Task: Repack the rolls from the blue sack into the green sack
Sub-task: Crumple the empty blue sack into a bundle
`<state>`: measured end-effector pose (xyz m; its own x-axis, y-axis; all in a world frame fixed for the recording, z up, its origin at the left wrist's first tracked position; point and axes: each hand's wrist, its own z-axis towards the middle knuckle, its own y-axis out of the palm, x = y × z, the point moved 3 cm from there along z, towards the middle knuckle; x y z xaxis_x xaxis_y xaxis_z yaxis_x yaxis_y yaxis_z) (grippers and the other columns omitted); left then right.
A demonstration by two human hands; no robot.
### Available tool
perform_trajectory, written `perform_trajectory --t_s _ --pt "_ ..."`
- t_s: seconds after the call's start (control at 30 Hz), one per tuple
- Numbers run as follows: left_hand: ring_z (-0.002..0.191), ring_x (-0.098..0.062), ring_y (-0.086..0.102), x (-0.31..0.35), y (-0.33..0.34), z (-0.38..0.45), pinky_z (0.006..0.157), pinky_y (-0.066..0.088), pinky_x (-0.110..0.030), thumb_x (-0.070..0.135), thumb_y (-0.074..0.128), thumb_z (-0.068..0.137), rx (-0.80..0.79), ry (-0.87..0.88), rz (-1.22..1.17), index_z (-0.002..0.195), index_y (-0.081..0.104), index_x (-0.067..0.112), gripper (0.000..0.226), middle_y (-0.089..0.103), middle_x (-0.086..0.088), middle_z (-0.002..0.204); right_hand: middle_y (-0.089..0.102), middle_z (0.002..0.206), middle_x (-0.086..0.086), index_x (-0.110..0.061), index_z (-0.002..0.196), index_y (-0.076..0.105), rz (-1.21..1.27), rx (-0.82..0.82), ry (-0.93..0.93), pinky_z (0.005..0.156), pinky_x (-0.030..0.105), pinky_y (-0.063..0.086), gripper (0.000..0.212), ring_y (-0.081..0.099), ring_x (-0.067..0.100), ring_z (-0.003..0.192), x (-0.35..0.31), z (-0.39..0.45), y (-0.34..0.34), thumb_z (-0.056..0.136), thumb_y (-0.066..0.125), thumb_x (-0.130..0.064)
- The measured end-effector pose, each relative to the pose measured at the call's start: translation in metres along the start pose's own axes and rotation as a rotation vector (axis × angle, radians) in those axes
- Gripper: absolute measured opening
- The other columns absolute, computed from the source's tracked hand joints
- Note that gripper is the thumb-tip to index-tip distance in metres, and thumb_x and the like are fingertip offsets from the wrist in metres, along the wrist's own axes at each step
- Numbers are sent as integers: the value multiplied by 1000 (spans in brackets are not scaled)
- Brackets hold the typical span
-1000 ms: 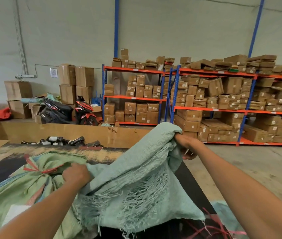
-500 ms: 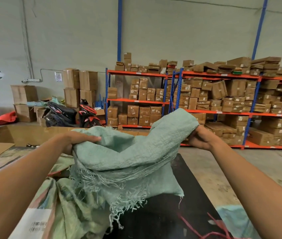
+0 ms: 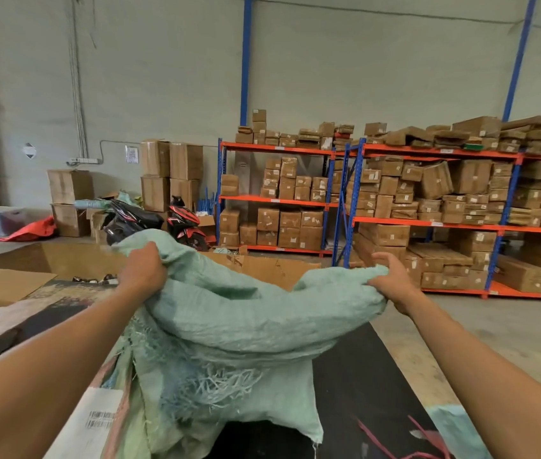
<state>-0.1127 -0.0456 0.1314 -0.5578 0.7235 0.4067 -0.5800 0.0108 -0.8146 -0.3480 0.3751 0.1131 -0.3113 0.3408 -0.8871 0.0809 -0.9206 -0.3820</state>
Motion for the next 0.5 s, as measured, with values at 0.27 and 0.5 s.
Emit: perform_trajectory --t_s 0.27,0.5 --pt "109 -34 60 -37 0 7 91 53 -48 33 91 61 -266 -298 -915 143 24 16 107 54 -17 130 66 82 17 -15 66 60 -322 146 104 67 35 45 16 64 36 87 31 3 5 82 60 -11" --pt "145 -48 14 -49 23 -13 117 22 -56 82 71 42 -558 141 204 151 -13 44 143 5 -25 160 69 101 16 -10 121 59 762 26 143 63 35 61 31 68 27 83 7 -6 38 98 41 0"
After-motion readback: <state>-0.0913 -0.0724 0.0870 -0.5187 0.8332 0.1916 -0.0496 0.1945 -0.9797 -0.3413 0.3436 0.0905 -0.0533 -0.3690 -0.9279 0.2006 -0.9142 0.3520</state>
